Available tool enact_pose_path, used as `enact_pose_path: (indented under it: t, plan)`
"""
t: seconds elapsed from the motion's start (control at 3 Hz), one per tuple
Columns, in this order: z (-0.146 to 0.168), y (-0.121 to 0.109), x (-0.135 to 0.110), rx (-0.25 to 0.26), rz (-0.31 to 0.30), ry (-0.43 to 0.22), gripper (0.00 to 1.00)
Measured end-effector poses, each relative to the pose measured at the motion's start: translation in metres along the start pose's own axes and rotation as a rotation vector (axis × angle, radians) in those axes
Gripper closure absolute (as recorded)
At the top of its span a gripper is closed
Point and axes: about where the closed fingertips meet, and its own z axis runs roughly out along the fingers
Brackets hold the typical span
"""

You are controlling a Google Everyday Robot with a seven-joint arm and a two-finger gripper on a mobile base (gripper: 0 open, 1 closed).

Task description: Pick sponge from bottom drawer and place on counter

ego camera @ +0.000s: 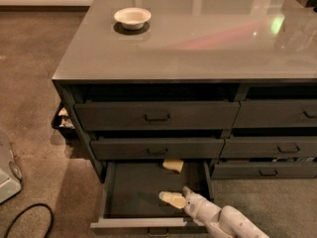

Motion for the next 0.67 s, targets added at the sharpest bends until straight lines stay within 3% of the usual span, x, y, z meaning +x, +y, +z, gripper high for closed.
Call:
enact_pose_path:
  t: [0.33, 0.67]
  plan:
    - [0.008, -0.039, -0.021, 0.042, -0.111, 0.002, 0.0]
    - [0.012, -0.085, -0.035, 0.127, -0.227, 0.035, 0.0]
